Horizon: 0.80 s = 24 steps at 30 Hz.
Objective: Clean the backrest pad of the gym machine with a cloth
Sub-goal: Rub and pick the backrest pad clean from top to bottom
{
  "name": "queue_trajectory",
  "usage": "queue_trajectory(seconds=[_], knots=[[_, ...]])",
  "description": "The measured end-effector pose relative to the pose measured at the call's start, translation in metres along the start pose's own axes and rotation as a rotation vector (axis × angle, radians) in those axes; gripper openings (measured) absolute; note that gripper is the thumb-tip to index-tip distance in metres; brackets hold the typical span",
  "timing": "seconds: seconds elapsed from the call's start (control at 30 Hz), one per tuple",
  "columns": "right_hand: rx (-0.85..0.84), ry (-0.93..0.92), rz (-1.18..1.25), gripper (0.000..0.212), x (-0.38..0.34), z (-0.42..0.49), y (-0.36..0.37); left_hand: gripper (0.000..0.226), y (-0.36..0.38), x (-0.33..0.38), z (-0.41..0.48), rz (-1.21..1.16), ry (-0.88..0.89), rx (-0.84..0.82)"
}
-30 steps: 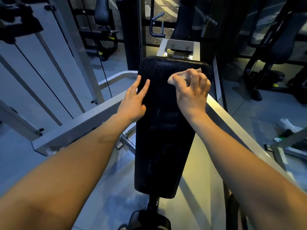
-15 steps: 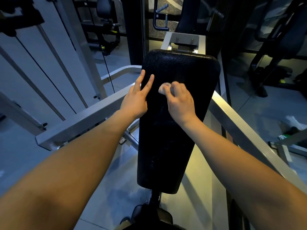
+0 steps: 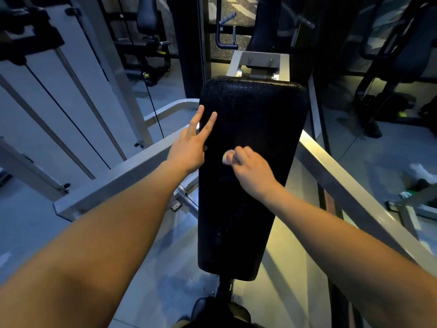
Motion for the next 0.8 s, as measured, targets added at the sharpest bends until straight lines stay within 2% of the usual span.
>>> queue_trajectory(seconds=[0.13, 0.23, 0.33, 0.4, 0.53, 0.6, 0.73, 0.8], knots=[[-0.166, -0.137, 0.003, 0.022, -0.015, -0.017, 0.018, 0.102, -0.002, -0.002, -0.001, 0.031, 0.007, 0.013], [-0.048, -0.030, 0.027, 0.010, 0.005, 0.014, -0.017, 0.104, 0.000, 0.000, -0.001, 0.022, 0.012, 0.019], [0.051, 0.128, 0.037, 0.016, 0.018, 0.027, -0.026, 0.109, 0.004, -0.003, -0.002, 0.002, 0.002, 0.013], [-0.011, 0.087, 0.050, 0.019, -0.001, 0.009, -0.001, 0.109, 0.006, -0.003, -0.003, 0.000, 0.002, 0.004], [-0.243, -0.093, 0.074, 0.024, -0.037, -0.033, 0.041, 0.108, 0.004, -0.005, -0.003, 0.025, -0.001, 0.000], [-0.220, -0.088, 0.105, 0.019, -0.031, -0.020, 0.032, 0.107, 0.005, -0.005, -0.003, 0.026, -0.006, -0.004], [-0.040, 0.060, 0.102, 0.016, -0.007, 0.021, -0.002, 0.105, 0.006, -0.004, -0.003, 0.011, 0.002, -0.001], [-0.053, 0.066, 0.111, 0.018, -0.011, 0.017, 0.009, 0.104, 0.006, -0.004, -0.003, 0.018, 0.002, -0.003]])
Point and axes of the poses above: each hand's wrist, its own z-axis towards the middle knuckle, its own y-axis out of the palm, x = y × z, the point moved 8 cm from there along z, towards the middle knuckle, and after that the axes turned 9 degrees about -x, right-handed, at the moved point
